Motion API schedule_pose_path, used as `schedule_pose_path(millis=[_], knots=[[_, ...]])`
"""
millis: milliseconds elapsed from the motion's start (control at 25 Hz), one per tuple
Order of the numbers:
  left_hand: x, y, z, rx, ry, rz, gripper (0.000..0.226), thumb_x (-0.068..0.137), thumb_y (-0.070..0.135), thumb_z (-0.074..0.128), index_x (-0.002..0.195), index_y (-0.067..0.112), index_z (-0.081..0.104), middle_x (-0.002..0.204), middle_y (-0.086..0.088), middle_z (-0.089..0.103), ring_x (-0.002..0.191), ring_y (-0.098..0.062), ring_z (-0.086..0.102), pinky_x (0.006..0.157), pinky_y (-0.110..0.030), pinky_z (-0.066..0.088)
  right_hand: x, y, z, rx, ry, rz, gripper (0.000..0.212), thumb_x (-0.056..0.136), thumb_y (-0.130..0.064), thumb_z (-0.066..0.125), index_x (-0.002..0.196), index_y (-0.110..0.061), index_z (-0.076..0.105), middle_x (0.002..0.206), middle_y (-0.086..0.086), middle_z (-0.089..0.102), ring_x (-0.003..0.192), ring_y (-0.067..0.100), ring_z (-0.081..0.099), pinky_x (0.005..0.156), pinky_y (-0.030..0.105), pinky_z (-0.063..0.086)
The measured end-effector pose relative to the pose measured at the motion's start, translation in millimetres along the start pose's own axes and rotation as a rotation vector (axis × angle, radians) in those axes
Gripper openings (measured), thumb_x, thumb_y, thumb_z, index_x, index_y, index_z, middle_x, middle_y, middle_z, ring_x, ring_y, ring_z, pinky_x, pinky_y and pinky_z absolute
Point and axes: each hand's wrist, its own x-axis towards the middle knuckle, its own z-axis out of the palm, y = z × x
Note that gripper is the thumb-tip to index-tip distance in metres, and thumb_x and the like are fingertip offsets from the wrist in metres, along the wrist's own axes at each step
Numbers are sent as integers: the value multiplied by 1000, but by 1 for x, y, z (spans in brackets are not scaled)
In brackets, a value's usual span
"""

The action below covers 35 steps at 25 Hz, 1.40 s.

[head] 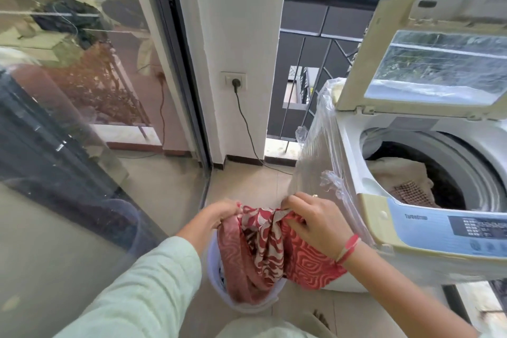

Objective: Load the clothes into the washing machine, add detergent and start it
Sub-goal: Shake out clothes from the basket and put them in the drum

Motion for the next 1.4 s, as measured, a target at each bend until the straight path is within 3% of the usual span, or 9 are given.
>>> schedule_pose_path(millis=[320,480,640,720,800,920,1120,1280,1400], knots=[[-117,47,-63,-691,323,697,36,74,4,38,86,0,71,90,-21,70,76,-25,65,64,-29,52,13,10,58,483,-727,340,31,82,-21,67,112,-20,62,107,-5,62,97,13,60,92,34,52],[-174,50,-69,-770,281,841,56,85,-2,27,43,18,57,52,3,60,50,-10,57,50,-18,48,60,30,62,406,-144,667,96,67,-24,82,144,-31,25,144,-4,32,125,15,41,106,38,39],[-195,32,-84,-952,206,858,25,70,17,53,50,19,38,50,1,44,46,-12,43,48,-20,39,81,42,108,369,-443,819,123,59,-26,87,150,-29,4,157,10,0,142,31,21,112,48,30],[-203,23,-89,-964,136,856,42,62,23,65,55,18,24,49,1,41,46,-14,38,49,-24,34,76,31,129,596,-496,850,88,68,-24,81,142,-15,34,145,15,37,133,32,39,106,46,39],[-212,26,-89,-900,170,873,40,70,21,60,52,17,25,48,1,40,46,-13,37,48,-24,31,81,13,130,983,-272,988,18,89,-14,58,105,-5,61,102,15,66,97,29,63,82,30,57],[-206,24,-103,-797,578,840,48,83,-3,31,44,15,54,53,0,58,51,-11,55,52,-18,46,120,20,96,1633,443,1278,29,92,-9,37,72,-10,58,60,0,59,62,17,53,45,18,51],[-162,2,-129,-470,1103,638,31,85,5,37,69,17,60,74,-1,61,77,-17,55,69,-27,44,180,38,-36,1265,906,746,24,90,-18,41,75,-30,56,75,-2,55,72,17,55,60,28,50],[-143,19,-120,-2,1101,718,47,83,50,31,88,10,55,72,-5,61,70,-27,57,62,-37,44,177,37,-101,788,716,470,32,87,5,49,90,-25,60,86,1,58,88,27,62,76,26,52],[-135,37,-118,497,828,811,74,66,87,28,115,36,50,88,7,67,74,-17,60,66,-36,50,183,44,-147,107,702,60,28,82,-7,59,109,-11,64,95,8,68,81,15,62,72,15,49]])
